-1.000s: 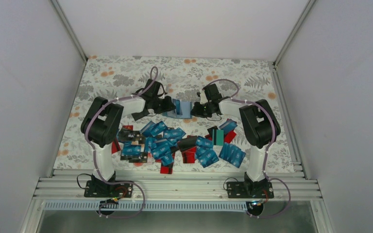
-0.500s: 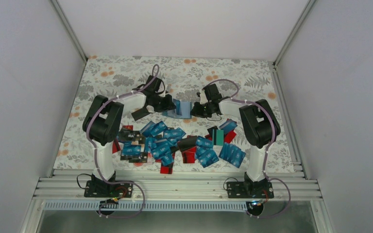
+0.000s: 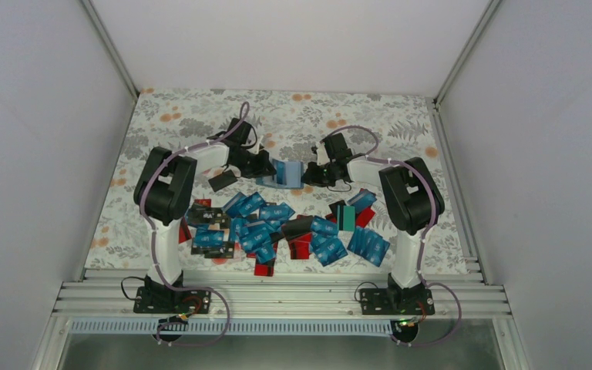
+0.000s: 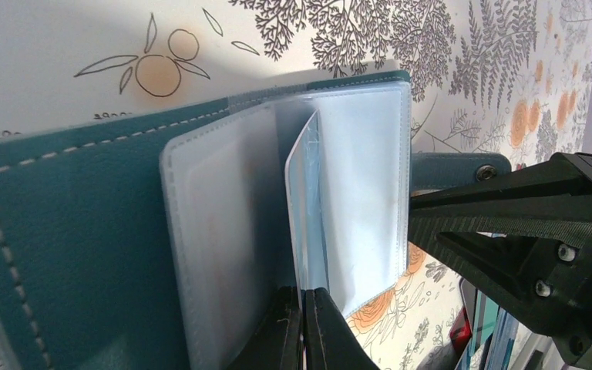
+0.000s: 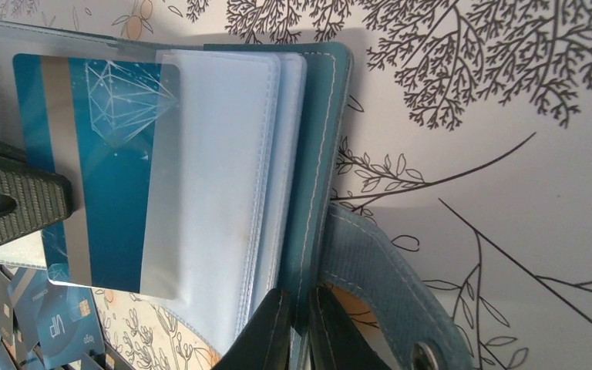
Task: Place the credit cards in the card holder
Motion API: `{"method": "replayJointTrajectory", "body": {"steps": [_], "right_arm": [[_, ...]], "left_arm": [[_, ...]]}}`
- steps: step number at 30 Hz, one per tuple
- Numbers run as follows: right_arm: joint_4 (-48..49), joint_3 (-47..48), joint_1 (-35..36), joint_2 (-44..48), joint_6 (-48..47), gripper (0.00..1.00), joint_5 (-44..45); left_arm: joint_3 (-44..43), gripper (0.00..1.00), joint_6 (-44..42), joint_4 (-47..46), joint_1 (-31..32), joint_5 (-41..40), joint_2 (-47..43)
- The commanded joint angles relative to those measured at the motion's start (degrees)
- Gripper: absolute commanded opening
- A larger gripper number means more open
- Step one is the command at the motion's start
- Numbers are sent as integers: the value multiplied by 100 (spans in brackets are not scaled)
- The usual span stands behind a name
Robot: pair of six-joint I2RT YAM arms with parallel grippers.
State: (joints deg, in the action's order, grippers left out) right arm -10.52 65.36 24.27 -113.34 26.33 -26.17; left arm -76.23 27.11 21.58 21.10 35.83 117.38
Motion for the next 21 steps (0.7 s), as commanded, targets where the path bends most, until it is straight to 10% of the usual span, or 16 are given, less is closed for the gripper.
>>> {"method": "replayJointTrajectory", "body": {"steps": [1, 21], "right_arm": [[-20, 43, 1, -224, -88, 9, -46], [-19, 118, 12, -257, -135, 9, -246]], "left_arm": [[-15, 2, -174, 210, 17, 128, 229], [-318, 3, -112, 125, 165, 372, 622]]}}
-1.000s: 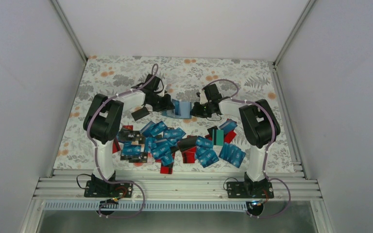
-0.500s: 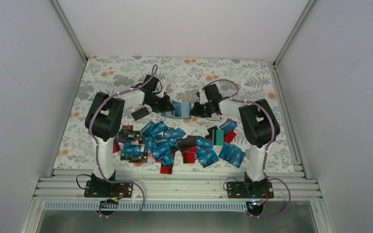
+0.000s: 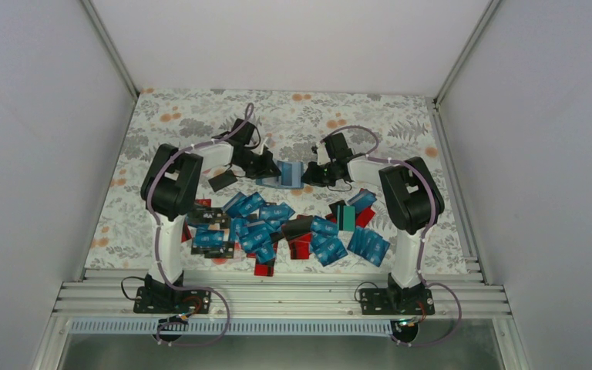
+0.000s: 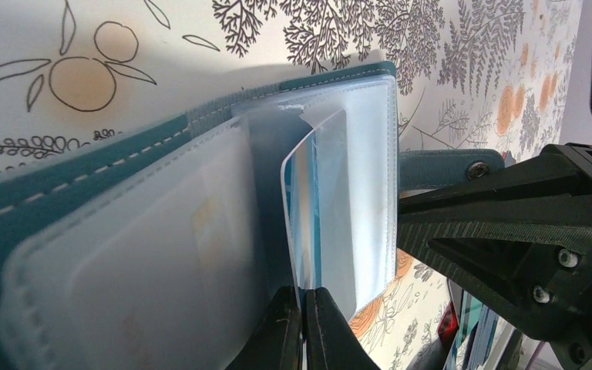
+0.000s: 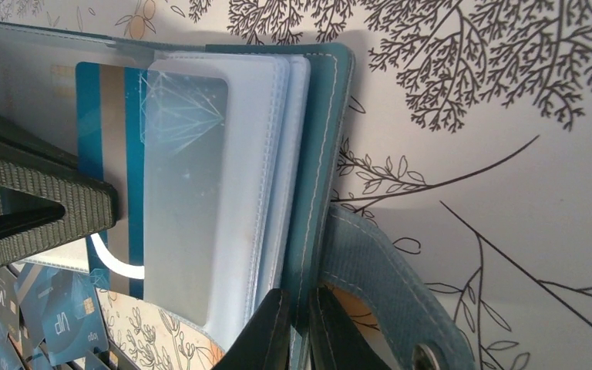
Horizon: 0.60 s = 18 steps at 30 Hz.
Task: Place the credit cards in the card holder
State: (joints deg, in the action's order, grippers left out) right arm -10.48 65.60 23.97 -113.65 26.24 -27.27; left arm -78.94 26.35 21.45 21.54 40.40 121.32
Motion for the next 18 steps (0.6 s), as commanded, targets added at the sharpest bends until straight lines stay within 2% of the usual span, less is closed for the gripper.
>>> {"method": "replayJointTrajectory", "body": {"steps": [1, 18], "right_arm": [[-26, 101, 46, -228, -127, 9, -142], [-42, 146, 42, -239, -162, 9, -221]], "left_arm": [[-62, 2, -38, 132, 129, -85, 246], [-388, 2, -119, 334, 302, -85, 527]]}}
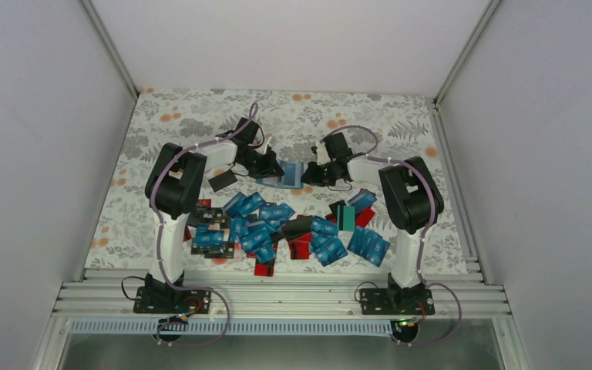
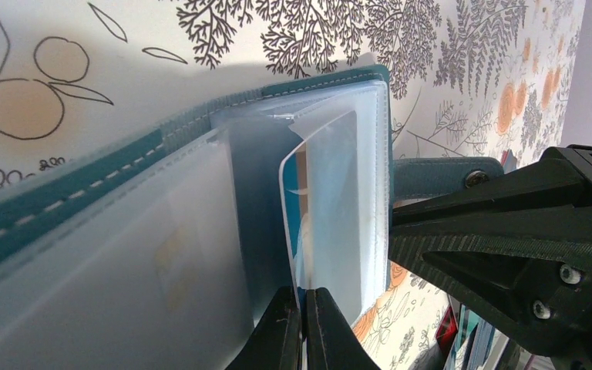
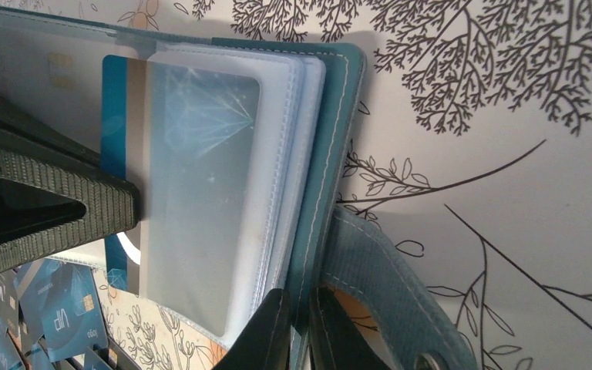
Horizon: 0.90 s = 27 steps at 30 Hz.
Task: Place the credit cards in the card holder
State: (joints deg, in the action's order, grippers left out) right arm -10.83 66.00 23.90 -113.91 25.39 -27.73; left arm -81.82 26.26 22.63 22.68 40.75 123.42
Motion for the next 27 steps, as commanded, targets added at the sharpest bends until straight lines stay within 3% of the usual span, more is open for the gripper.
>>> {"method": "replayJointTrajectory", "body": {"steps": [1, 13, 21, 27], "right_arm": [[-7, 114, 48, -212, -78, 9, -180], [-42, 203, 69, -258, -128, 9, -246], [-60, 229, 80, -260, -147, 8, -252], [-68, 236, 87, -252, -155, 8, -253]], "left_arm": [[-119, 2, -129, 234, 197, -120, 341], [-312, 3, -194, 418, 323, -196, 497], [-505, 17, -232, 638, 451, -454, 522], [-696, 21, -282, 882, 530, -791, 530]]}}
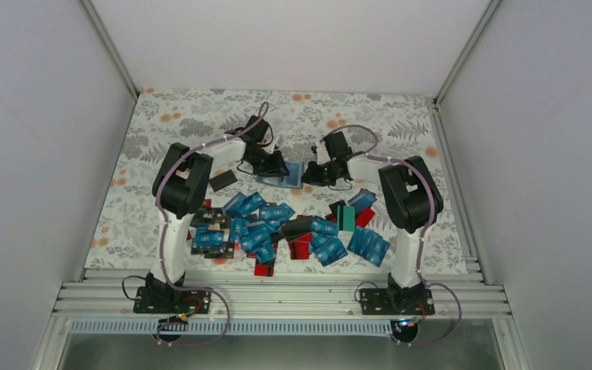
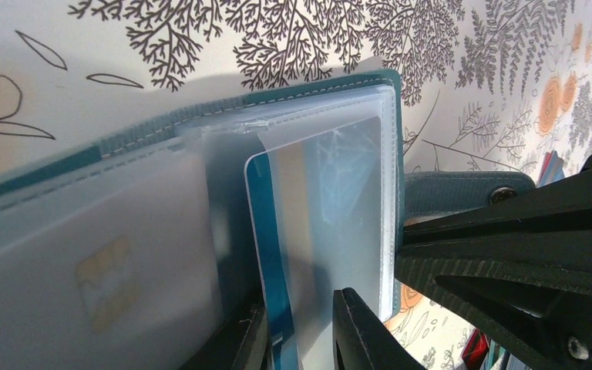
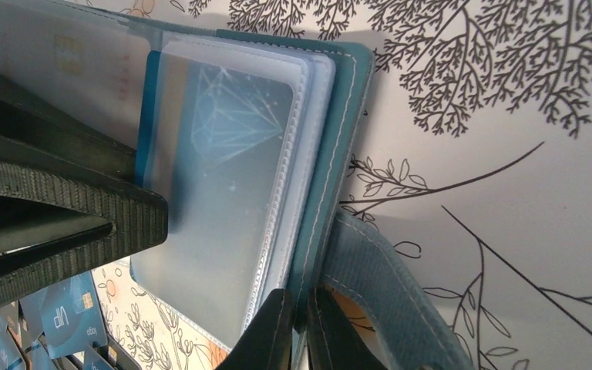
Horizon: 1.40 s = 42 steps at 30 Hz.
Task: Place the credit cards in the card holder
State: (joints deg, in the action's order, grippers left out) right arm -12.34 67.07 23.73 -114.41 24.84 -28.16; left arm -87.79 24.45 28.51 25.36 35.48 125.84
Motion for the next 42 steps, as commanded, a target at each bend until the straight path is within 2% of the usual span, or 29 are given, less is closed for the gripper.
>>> {"method": "replayJointTrajectory", "body": {"steps": [1, 4, 15, 23, 28, 34, 42], "right_arm": [[75, 129, 105, -200, -102, 8, -207], [65, 139, 105, -189, -107, 8, -203], [11, 119, 106, -155, -154, 8, -98], [-99, 186, 104, -108, -197, 8, 18], [-182, 234, 98, -13, -238, 8, 125], [-254, 307, 106, 159, -295, 14, 65], [-462, 596, 107, 366, -310, 22, -209]], "left_arm": [[-139, 22, -108, 340, 280, -308, 303], [-262, 25, -133, 476, 329, -430, 328], [-83, 57, -134, 743, 401, -1151, -305], [134, 87, -179, 835, 398, -1398, -854], [188, 96, -228, 844, 400, -1704, -1107], [560, 89, -368, 437, 428, -1985, -1407], [711, 55, -571, 179, 586, -2050, -1541]]}}
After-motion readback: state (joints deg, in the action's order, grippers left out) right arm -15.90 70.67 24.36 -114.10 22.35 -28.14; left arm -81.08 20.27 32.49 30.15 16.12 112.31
